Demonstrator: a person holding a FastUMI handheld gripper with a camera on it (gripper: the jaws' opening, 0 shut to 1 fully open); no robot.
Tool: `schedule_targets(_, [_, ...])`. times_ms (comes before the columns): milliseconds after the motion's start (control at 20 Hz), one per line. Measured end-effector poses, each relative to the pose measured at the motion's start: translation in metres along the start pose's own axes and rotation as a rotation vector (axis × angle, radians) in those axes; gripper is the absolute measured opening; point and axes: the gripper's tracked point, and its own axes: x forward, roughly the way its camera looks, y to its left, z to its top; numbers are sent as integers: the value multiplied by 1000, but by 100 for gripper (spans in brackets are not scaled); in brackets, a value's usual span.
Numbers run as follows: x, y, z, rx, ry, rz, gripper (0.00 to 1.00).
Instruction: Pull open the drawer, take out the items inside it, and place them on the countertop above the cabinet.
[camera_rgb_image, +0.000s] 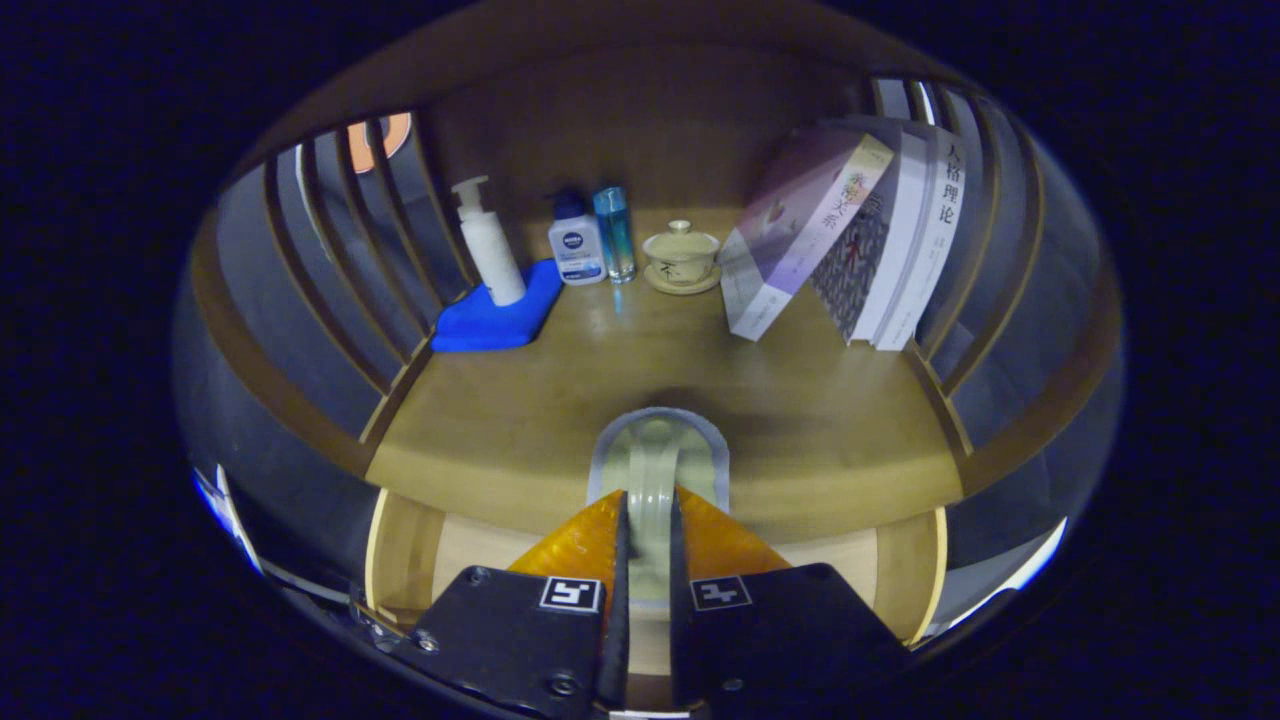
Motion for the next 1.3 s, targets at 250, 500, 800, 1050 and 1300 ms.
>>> schedule_targets(250, [26, -6, 29, 10, -9, -20, 19])
schedule_targets(500, [51, -8, 40, 24, -23, -51, 20])
schedule_targets(800, [60, -8, 49, 11, -73, -60, 20])
schedule_targets(1050, [45, -5, 60, 2, -163, -55, 34])
schedule_targets(1300, [-22, 16, 62, -48, -310, 3, 62])
